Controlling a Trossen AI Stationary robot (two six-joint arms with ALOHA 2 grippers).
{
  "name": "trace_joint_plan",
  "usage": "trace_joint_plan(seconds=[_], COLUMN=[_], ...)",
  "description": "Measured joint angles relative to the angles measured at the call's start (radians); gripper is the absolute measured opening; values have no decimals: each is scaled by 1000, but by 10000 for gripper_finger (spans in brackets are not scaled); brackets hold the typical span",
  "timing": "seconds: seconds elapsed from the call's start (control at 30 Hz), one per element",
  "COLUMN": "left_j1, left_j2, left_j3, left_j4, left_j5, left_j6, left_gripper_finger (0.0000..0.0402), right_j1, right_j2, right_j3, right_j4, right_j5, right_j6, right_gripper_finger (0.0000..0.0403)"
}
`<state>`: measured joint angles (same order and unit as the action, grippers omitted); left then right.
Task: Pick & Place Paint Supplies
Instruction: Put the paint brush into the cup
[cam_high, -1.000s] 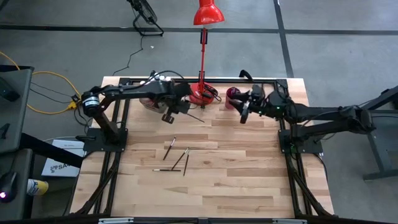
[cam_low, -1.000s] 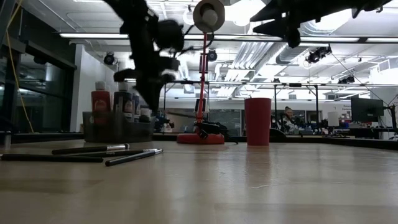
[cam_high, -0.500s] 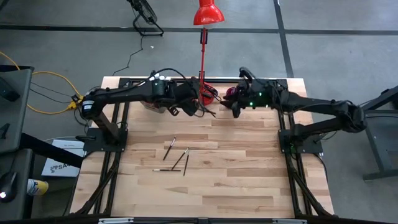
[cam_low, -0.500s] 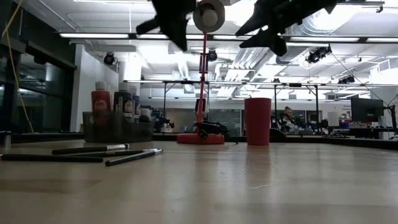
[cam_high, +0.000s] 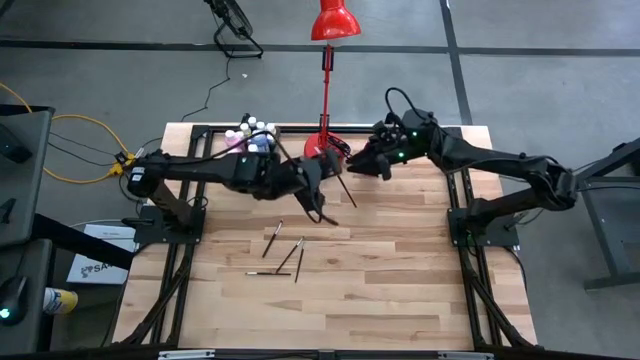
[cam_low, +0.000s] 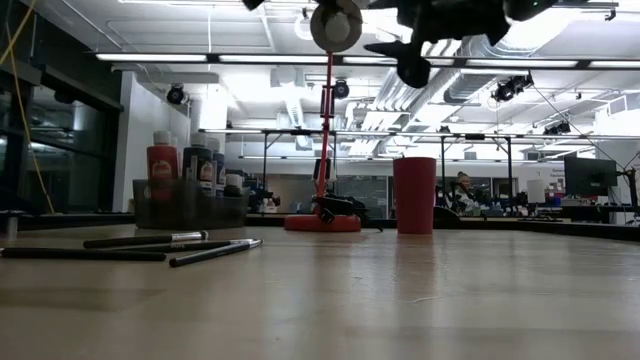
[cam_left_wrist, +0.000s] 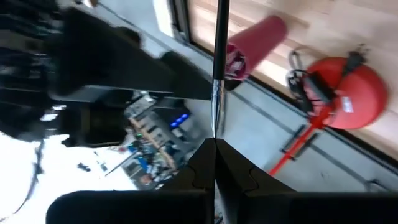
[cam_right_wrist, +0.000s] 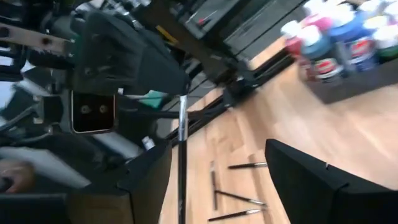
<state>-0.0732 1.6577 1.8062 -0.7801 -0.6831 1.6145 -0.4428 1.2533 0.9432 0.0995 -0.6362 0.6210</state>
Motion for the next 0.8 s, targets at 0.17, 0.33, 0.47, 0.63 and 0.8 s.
trace_joint_plan(seconds=[0.17, 0.33, 0.47, 0.63, 0.8], left_j1=[-22, -21, -21, -21, -21], left_j2=[0, 0, 0, 0, 0], left_j3=[0, 0, 0, 0, 0], left_j4=[32, 31, 42, 48, 47], left_j5=[-32, -36, -35, -35, -35], left_j6=[28, 30, 29, 27, 25], left_gripper_finger=[0, 0, 0, 0, 0], right_j1=[40, 77, 96, 96, 88], right_j2=[11, 29, 65, 115, 128], right_j3=[0, 0, 0, -2, -2], right_j4=[55, 117, 147, 254, 286], right_j5=[-44, -44, -24, -19, -11], right_j6=[4, 4, -5, 28, 33], right_gripper_finger=[247, 236, 220, 188, 131])
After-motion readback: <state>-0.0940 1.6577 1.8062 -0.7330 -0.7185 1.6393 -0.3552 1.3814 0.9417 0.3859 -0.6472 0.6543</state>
